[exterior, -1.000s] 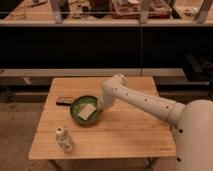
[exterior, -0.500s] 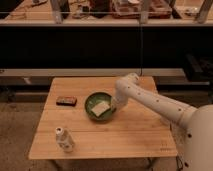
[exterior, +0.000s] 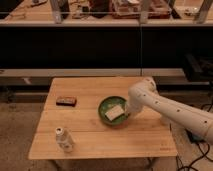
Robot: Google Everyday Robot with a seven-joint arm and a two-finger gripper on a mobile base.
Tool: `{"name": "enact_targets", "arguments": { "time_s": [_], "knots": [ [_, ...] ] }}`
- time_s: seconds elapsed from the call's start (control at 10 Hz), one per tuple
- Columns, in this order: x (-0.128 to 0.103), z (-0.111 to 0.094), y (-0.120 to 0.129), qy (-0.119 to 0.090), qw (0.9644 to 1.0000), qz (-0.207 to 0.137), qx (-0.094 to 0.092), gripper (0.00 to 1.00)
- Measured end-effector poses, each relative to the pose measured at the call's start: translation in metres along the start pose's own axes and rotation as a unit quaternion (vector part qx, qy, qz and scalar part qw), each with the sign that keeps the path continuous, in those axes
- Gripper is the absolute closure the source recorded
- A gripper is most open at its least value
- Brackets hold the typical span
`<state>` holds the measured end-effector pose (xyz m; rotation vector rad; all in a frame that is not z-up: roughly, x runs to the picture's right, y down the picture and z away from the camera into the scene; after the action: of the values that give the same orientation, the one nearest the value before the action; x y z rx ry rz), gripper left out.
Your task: Drag the ceramic bowl in a circle
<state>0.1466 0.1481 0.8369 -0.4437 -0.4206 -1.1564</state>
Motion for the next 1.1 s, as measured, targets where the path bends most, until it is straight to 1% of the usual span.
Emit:
{"name": "enact_targets", "arguments": {
  "time_s": [0.2,0.3,0.4,0.6,0.7,0.8,1.0,1.1],
  "knots": [
    [-0.031,-0.01,-0.01,-0.009,0.9992,-0.039,-0.001,1.0],
    [-0.053,-0.01,-0.017,-0.023,0.9979,-0.06,-0.003,1.0],
    [-0.072,-0.005,-0.023,-0.038,0.9966,-0.073,-0.002,1.0],
    [-0.109,0.008,-0.043,-0.072,0.9926,-0.098,0.005,1.0],
    [-0.115,0.013,-0.056,-0.079,0.9911,-0.107,0.01,1.0],
    [-0.116,0.017,-0.072,-0.083,0.9896,-0.116,0.018,1.0],
    [-0.1,0.021,-0.112,-0.076,0.9867,-0.138,0.039,1.0],
    [-0.084,0.02,-0.13,-0.068,0.9856,-0.148,0.048,1.0]
  ]
}}
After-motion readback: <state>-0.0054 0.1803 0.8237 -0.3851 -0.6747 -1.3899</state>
